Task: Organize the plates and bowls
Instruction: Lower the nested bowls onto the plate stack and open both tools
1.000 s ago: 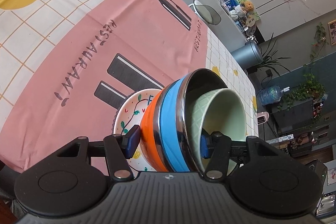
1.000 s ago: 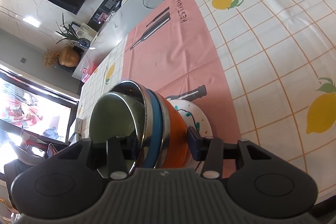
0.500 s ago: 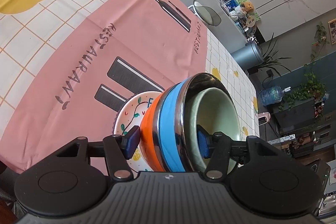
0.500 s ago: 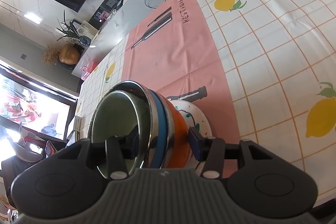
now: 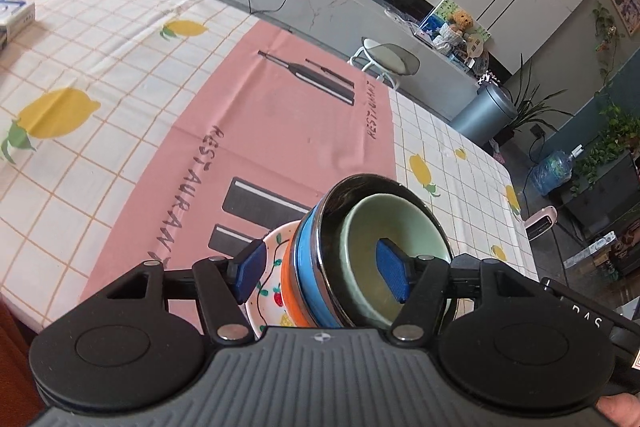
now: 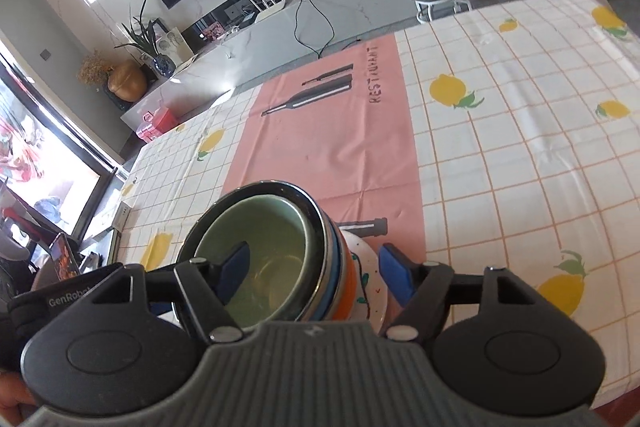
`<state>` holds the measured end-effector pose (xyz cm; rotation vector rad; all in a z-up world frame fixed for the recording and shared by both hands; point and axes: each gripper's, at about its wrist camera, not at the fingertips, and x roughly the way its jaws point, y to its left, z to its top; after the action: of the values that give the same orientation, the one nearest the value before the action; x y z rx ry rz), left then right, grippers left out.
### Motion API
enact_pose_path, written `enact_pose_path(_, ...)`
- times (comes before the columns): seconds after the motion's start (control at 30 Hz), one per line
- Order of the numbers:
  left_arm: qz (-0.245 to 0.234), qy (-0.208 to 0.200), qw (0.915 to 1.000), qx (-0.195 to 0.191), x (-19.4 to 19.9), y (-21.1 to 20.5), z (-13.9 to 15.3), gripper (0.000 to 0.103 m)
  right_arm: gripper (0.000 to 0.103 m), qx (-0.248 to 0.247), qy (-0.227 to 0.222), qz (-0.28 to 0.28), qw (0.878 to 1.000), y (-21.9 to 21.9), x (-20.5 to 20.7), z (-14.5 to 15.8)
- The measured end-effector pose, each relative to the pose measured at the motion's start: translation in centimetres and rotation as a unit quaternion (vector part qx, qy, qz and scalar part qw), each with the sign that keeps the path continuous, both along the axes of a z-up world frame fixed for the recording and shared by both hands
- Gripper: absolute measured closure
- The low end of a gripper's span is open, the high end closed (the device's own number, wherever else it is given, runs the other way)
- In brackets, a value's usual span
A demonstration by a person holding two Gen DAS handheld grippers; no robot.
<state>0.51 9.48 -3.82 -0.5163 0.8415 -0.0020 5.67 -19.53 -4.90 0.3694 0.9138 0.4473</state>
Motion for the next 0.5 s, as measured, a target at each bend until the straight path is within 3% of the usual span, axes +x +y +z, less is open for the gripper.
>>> enact_pose_path(0.2, -0.011, -0.061, 0.9947, 0.082, -2.6, -2.1, 3.8, 0.029, 0.03, -0.048, -0.063, 0.011, 0.997, 0.2, -2.3, 2.8)
enact_pose_path(0.37, -0.012, -0.113, 0.9828, 0.145, -5.4, -3.4, 6.1, 0.026, 0.014, -0.071, -0.111, 0.004, 0.991, -0.2, -4.9, 4.8)
enact_pose_path(0.5, -0.014, -0.134, 0.9723, 0.191, -7.5, -4.3, 6.7, 0.026, 0.014, -0.071, -0.124, 0.007, 0.99, -0.7, -7.0, 5.5)
